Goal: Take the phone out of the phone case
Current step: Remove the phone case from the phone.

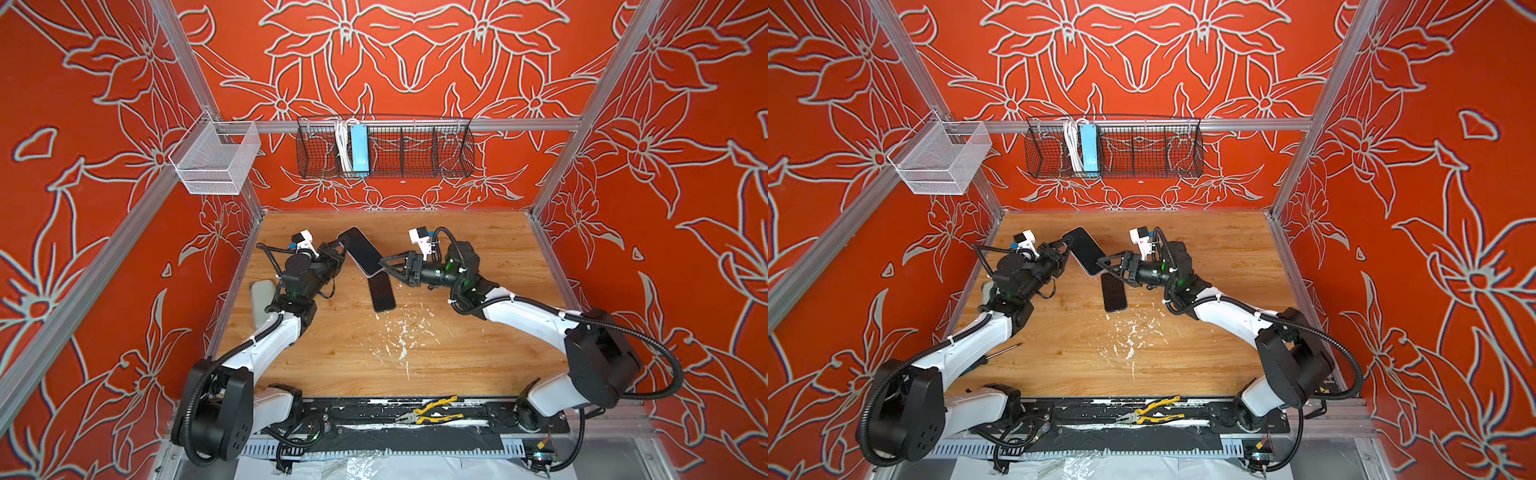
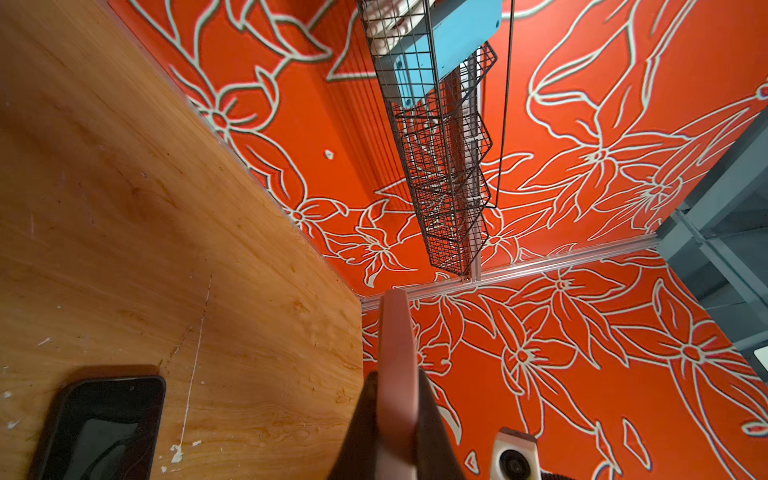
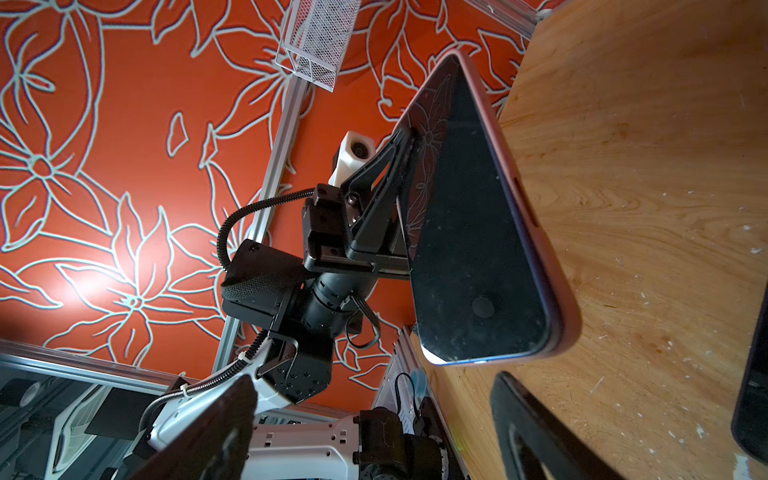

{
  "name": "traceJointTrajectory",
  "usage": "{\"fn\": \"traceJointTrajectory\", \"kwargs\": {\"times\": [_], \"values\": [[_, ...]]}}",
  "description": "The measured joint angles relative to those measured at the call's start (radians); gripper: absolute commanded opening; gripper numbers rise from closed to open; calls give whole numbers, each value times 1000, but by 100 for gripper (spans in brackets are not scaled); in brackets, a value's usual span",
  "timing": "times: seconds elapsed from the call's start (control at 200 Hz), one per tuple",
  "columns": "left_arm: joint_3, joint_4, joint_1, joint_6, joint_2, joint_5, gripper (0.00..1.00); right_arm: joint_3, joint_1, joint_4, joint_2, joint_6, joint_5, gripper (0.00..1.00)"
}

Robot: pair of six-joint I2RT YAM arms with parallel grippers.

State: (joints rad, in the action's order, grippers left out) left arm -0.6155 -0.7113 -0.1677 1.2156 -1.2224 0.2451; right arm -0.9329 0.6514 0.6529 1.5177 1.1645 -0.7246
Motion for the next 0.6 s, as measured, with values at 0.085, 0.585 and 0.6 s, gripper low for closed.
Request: {"fn": "traceJointTrajectory", "kwargs": {"times": [0.085,0.585,0.6], "values": [[8,-14,-2,5,0,0,0,0,0,23,5,16,5,89],[10,-33,-3,15,0,-4,0,19,0,50,5,31,32,88],[10,-33,-3,15,0,-5,0,20,1,50,5,31,33,88]]}}
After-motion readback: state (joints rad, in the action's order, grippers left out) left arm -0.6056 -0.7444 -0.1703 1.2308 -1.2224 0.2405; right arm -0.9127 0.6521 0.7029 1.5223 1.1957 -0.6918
